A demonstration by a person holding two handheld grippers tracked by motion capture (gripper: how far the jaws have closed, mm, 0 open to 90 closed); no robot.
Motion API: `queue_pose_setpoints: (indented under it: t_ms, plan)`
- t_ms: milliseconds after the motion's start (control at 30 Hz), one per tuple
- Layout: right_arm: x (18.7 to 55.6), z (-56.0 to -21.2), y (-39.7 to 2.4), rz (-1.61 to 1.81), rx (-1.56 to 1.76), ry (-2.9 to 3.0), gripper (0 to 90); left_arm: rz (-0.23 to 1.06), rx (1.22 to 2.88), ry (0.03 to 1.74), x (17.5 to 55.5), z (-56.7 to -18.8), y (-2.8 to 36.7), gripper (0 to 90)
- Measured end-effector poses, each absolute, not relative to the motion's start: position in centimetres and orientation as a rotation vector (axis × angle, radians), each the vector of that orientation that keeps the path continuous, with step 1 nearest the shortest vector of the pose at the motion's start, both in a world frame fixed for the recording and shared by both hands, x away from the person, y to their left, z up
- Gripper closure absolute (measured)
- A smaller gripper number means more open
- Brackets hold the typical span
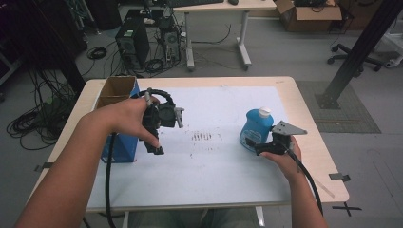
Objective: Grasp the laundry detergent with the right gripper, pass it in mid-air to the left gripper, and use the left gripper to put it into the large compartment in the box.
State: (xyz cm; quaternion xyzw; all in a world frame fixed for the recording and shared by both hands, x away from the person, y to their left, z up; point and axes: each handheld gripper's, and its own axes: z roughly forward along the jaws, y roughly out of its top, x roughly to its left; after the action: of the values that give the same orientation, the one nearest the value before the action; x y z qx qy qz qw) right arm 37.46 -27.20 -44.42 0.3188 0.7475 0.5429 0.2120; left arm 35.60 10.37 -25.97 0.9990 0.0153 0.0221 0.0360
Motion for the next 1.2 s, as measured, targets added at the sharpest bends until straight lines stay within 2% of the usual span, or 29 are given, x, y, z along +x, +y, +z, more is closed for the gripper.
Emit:
queue_pose_setpoints:
  t_ms: [1200]
  plan:
    - [37.3,-44.72,-27.07,1.519,0.884,2.067,23.2,0.061,3.067,0.056,35.52,-26.29,10.49,6.5]
